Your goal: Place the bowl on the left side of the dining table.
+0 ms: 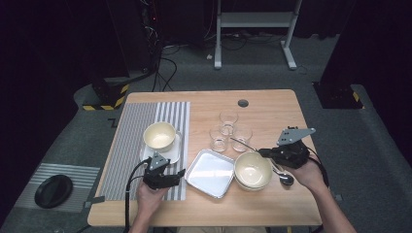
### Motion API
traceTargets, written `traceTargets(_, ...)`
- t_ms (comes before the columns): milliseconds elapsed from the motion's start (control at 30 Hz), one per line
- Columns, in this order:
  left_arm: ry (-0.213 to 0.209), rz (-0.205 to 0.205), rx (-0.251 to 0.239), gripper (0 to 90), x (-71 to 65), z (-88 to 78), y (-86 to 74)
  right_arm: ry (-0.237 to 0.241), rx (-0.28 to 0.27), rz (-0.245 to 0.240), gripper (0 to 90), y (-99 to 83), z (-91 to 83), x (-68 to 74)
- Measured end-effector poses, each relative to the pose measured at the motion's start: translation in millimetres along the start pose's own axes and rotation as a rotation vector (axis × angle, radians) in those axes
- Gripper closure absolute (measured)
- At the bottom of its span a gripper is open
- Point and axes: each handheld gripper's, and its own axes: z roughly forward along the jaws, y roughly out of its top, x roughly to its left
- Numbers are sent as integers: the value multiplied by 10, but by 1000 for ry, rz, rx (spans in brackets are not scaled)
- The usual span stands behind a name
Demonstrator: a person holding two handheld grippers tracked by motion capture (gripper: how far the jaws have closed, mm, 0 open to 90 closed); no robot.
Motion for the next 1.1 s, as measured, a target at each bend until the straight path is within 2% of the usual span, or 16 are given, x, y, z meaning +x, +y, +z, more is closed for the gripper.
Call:
traceTargets(67, -3, -3, -9, 260, -5, -9, 25, 5, 6, -2, 900, 5, 5, 5)
traceTargets(133, -7, 21, -13, 260, 7, -29, 64, 7, 9, -6, 900, 13, 8, 7)
traceTargets(300, -24, 16, -25, 260, -5, -49, 139, 12, 14, -9, 899, 44, 0, 25)
traceTargets(333, -35, 39, -29, 261, -8, -71, 185, 14, 16, -31, 899, 56, -3, 14)
traceTargets(433, -53, 44, -38, 263, -23, -79, 230, 18, 16, -24, 899, 67, -1, 27)
traceTargets(567, -87, 64, -55, 262, -45, -89, 326, 37, 26, -50, 900, 115, 12, 35)
traceTargets(600, -100, 55, -57, 262, -62, -92, 341, 38, 26, -45, 900, 121, 17, 42)
traceTargets(633, -104, 89, -58, 261, -56, -93, 363, 42, 34, -53, 900, 137, 19, 42)
traceTargets(733, -115, 112, -60, 261, -67, -107, 407, 53, 37, -67, 899, 167, 23, 50)
traceTargets(767, -119, 77, -75, 261, -94, -102, 410, 58, 40, -57, 900, 174, 20, 61)
traceTargets(800, -122, 97, -72, 261, -89, -108, 423, 58, 31, -76, 899, 186, 24, 53)
traceTargets(967, -136, 129, -76, 261, -88, -118, 467, 74, 37, -80, 900, 217, 33, 67)
traceTargets(1000, -144, 124, -74, 261, -88, -121, 471, 75, 40, -78, 899, 220, 38, 70)
traceTargets(1033, -152, 92, -81, 263, -110, -116, 473, 79, 41, -81, 899, 223, 49, 65)
traceTargets(1067, -152, 92, -81, 267, -110, -116, 473, 81, 42, -87, 900, 228, 59, 60)
traceTargets(1100, -164, 134, -79, 268, -84, -116, 502, 87, 42, -89, 900, 234, 71, 61)
